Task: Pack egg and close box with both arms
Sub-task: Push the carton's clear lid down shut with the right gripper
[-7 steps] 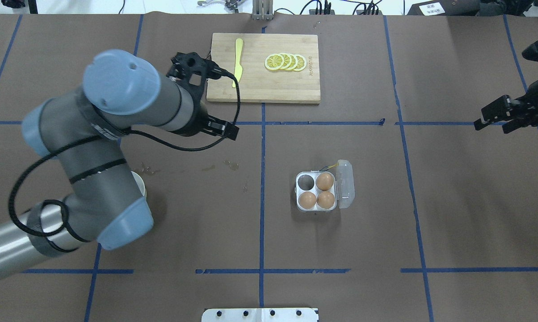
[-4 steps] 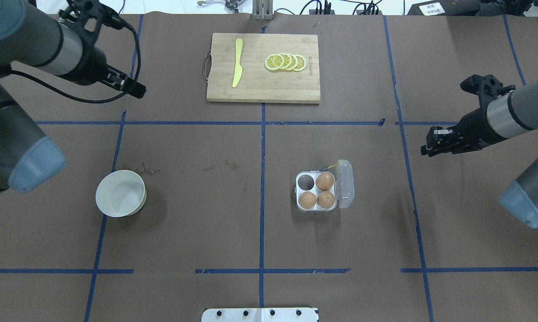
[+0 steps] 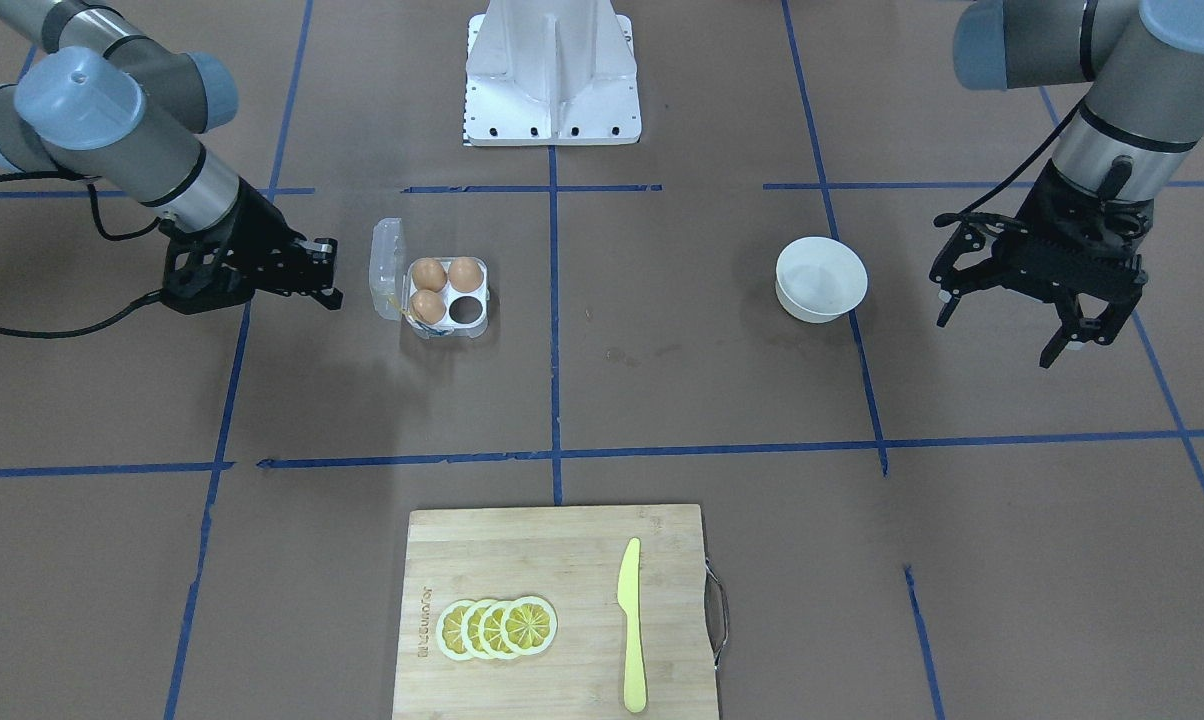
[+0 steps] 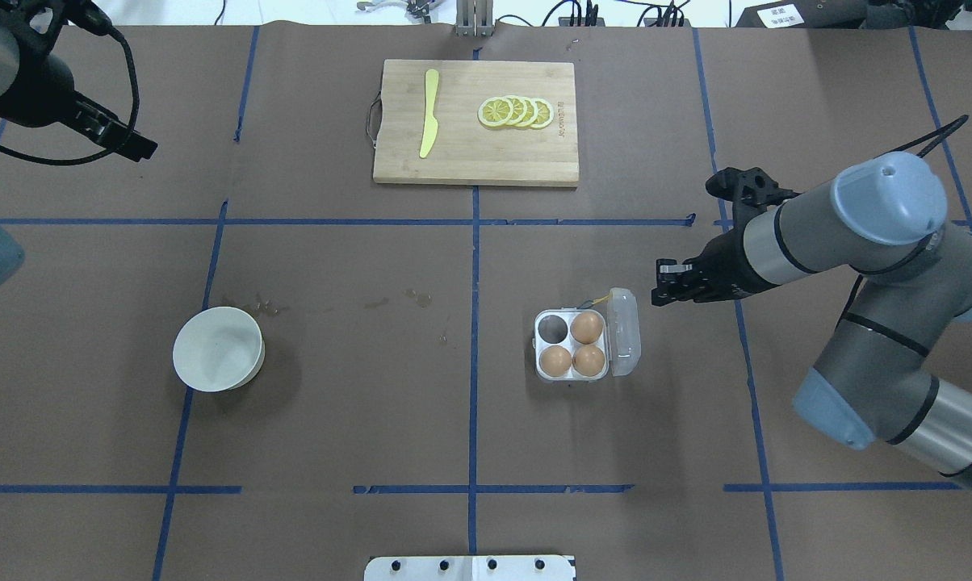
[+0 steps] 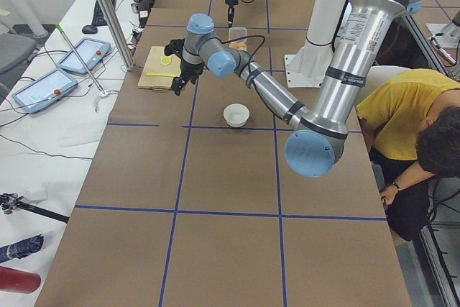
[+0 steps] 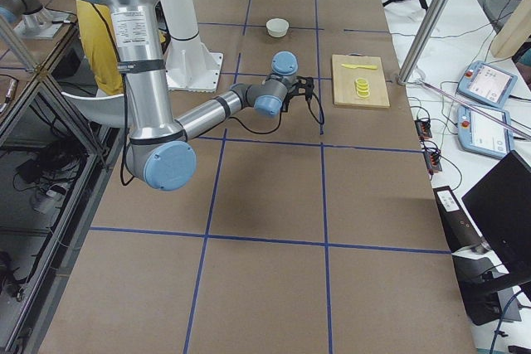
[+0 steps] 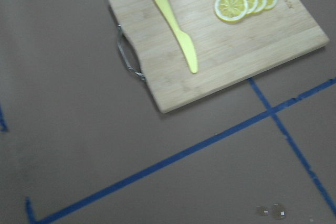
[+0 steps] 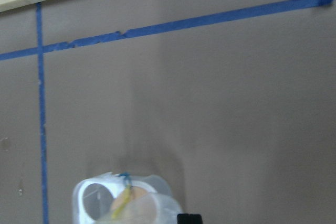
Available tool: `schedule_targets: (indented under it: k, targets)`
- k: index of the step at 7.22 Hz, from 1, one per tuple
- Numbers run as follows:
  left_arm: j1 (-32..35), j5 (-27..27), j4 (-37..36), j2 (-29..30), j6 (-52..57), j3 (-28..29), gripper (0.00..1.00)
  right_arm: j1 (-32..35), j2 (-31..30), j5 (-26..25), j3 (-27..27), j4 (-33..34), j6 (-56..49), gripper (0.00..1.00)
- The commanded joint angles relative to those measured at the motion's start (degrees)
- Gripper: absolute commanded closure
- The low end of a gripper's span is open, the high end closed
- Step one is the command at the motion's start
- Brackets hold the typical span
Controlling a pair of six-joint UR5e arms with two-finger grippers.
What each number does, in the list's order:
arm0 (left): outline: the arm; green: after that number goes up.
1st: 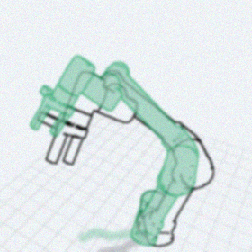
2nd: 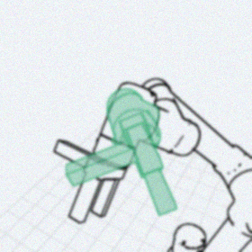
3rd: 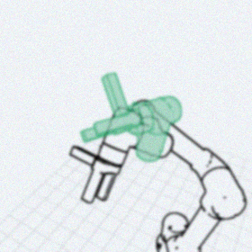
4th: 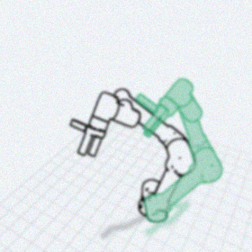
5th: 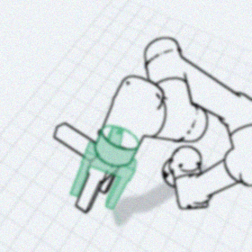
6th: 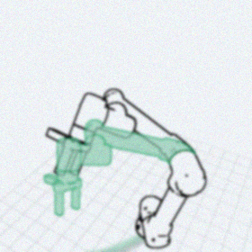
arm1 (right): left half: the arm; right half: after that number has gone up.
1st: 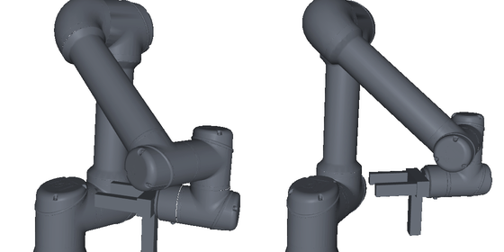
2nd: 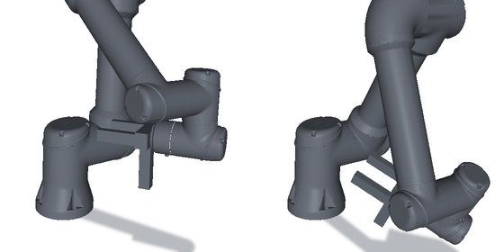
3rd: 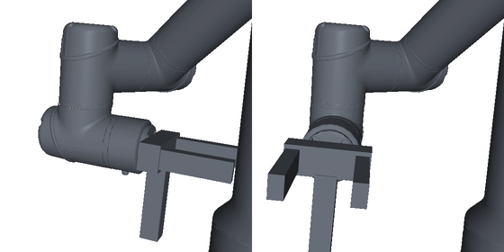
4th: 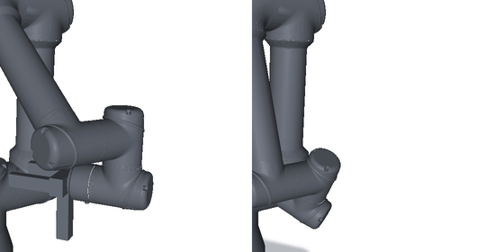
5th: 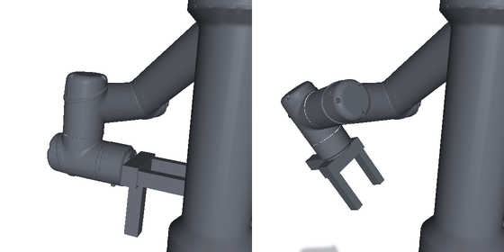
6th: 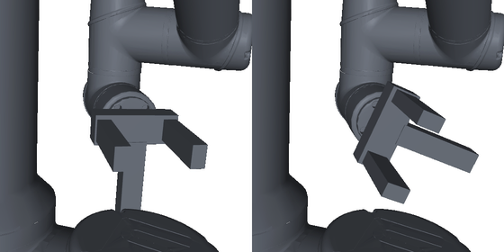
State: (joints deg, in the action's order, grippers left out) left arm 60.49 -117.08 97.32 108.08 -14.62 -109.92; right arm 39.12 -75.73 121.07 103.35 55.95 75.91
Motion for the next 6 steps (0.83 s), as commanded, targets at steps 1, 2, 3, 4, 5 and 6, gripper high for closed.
schedule_targets:
  k: [1, 2, 3, 4, 5, 6]
  targets:
    - [0.2, -0.1, 0.0, -0.2, 0.4, 0.1, 0.01, -4.8, 8.3, -4.5, -0.4, 4.2, 4.7, 1.0]
    - [0.2, -0.1, 0.0, -0.2, 0.4, 0.0, 0.01, -4.5, 9.7, -4.1, -0.2, 4.2, 7.6, 1.0]
    - [0.3, -0.1, 0.0, -0.2, 0.5, 0.0, 0.01, -2.8, 9.4, -1.7, 0.0, 4.2, 7.8, 1.0]
    - [0.4, -0.1, 0.1, -1.3, 1.2, -0.1, 0.01, 1.1, 8.2, 2.8, -0.1, 4.3, 7.3, 1.0]
    - [1.9, -0.1, 0.1, -3.0, 5.0, 0.0, 0.01, 6.4, 6.4, 6.9, -0.2, 4.5, 6.8, 1.0]
    - [4.4, -0.2, 0.1, -4.3, 9.3, 0.8, 0.01, 11.5, 3.2, 9.9, -0.4, 4.7, 1.9, 1.0]
